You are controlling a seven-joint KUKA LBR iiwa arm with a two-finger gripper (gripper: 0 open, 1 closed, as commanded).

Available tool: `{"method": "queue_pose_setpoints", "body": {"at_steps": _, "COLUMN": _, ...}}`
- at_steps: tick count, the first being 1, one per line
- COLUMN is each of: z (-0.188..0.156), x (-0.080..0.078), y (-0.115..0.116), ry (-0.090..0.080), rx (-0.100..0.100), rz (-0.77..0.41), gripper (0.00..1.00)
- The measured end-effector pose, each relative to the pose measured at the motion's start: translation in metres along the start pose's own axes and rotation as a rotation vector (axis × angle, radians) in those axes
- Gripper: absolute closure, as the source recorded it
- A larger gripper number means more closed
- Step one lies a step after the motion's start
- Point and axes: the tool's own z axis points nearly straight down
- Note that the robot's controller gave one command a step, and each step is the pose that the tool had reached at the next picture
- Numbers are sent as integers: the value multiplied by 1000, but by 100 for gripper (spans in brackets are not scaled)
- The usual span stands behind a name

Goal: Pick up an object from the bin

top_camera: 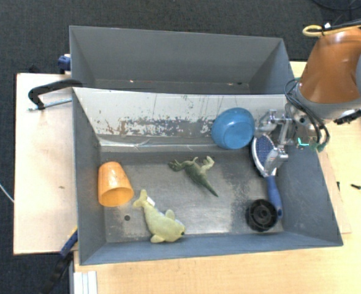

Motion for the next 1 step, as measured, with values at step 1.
{"method": "queue_pose_setpoints", "body": {"at_steps": 1, "z": 51, "x": 15, "y": -31, "ry": -3, "rx": 1, "rz": -438, "gripper": 0}}
